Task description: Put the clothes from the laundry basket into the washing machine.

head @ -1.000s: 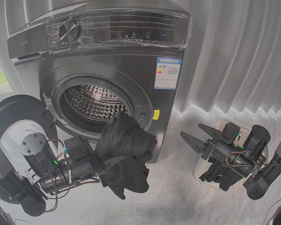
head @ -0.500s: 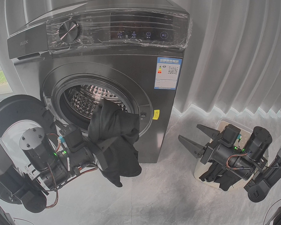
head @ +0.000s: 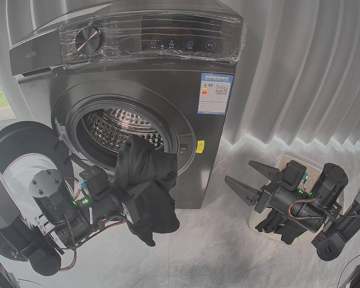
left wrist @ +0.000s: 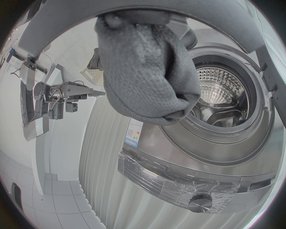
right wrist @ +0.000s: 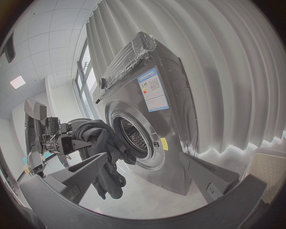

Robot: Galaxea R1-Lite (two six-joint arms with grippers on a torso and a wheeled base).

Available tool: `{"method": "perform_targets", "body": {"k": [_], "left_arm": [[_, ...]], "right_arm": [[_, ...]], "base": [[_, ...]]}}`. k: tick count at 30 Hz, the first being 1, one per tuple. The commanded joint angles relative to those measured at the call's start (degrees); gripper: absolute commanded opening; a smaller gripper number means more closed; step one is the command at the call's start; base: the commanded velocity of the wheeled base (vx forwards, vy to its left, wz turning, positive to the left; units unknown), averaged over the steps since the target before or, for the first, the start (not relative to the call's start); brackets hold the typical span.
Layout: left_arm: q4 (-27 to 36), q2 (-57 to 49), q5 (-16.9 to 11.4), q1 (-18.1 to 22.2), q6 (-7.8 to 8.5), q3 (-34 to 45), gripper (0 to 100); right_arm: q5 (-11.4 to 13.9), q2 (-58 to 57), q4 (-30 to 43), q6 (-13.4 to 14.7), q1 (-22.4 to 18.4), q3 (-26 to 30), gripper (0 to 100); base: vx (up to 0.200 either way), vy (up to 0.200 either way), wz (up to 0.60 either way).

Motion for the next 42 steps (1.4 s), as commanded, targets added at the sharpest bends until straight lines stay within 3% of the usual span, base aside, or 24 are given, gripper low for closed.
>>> {"method": "perform_targets", "body": {"k": [1, 2, 21, 30, 42], "left_arm": [[-0.08, 0.02, 0.01, -0.15, 0.07, 0.37, 0], [-0.08, 0.11, 0.18, -0.06, 0.59, 0.28, 0], [-0.08, 0.2, 0.71, -0.06, 0.51, 0.46, 0], [-0.08, 0.28, 0.62, 0.02, 0.15, 0.28, 0], [-0.08, 1.08, 0.71, 0.11, 0.68, 0.46, 0]], "right_arm": [[0.02, 0.19, -0.01, -0.01, 0.15, -0.01, 100], [0.02, 0.1, -0.01, -0.01, 0.15, -0.01, 100], [-0.07, 0.19, -0.01, -0.01, 0.59, -0.01, 100], [-0.07, 0.19, -0.01, -0.01, 0.59, -0.01, 100], [-0.16, 0.28, -0.01, -0.01, 0.59, -0.01, 100]], "base": [[0.0, 0.0, 0.0], [0.0, 0.0, 0.0], [0.0, 0.0, 0.0], [0.0, 0.2, 0.0], [0.0, 0.0, 0.0]]}}
